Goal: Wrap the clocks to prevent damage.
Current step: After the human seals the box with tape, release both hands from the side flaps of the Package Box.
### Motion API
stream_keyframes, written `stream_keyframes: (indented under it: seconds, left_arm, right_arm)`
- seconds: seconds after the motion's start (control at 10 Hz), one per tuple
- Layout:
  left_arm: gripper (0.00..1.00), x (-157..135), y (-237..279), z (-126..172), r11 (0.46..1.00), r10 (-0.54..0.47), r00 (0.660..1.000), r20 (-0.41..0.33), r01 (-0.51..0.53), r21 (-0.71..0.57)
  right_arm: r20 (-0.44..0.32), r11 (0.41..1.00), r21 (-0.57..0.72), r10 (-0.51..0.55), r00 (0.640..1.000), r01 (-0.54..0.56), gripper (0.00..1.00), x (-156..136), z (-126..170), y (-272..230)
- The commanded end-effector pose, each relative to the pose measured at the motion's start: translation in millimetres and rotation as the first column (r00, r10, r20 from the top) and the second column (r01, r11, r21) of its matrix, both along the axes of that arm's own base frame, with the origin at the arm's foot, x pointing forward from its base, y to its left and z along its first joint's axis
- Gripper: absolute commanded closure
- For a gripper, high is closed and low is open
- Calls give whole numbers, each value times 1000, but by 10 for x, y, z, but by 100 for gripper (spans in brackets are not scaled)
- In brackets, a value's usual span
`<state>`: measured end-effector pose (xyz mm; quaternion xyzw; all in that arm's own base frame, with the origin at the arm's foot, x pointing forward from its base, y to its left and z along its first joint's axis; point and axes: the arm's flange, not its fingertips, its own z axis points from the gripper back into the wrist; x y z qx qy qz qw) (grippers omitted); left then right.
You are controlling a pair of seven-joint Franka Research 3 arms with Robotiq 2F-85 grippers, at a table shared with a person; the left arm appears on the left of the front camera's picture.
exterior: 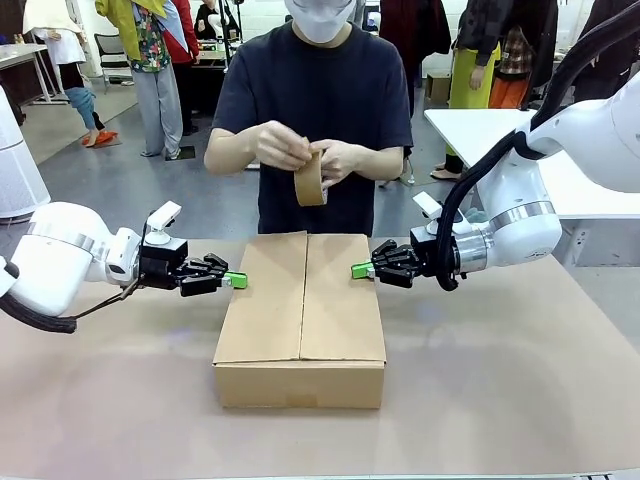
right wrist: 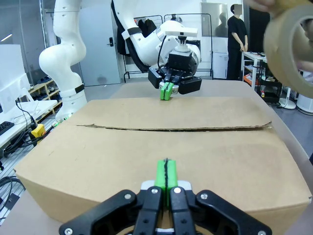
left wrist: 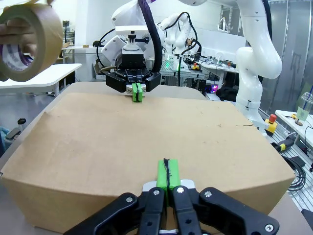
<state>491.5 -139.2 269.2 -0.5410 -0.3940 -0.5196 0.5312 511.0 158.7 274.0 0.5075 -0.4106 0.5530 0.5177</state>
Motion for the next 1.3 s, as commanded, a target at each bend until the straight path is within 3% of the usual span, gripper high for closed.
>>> stream_keyframes:
  seconds: [0.0,1.2]
  left_arm:
    - [99,-6,4,-28,1000,5,1000,-1,-5,10]
    - [99,-6,4,-28,1000,5,1000,-1,-5,10]
  right_arm:
    - [-4,1000,-10,-4,1000,4,99,-7,-46,18]
    - [-4,1000,-10,-4,1000,4,99,-7,-46,18]
